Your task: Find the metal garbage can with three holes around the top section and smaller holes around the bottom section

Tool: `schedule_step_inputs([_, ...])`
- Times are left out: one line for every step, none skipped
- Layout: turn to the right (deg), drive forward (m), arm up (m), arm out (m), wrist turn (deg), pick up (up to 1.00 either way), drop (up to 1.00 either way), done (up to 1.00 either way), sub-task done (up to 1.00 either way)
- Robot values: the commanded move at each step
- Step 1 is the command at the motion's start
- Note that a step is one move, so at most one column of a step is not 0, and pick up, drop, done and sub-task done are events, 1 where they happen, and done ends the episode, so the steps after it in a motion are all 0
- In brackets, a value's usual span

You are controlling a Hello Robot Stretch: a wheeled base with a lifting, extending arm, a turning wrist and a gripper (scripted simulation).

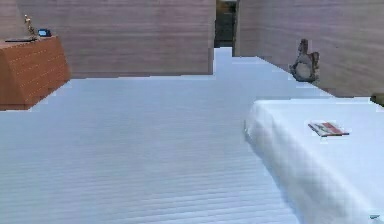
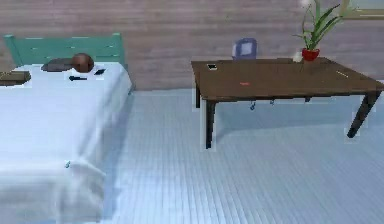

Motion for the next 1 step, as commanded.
schedule_step_inputs([0.0, 1.00, 0.00, 0.00, 0.0, 0.00, 0.00, 0.00, 0.00])
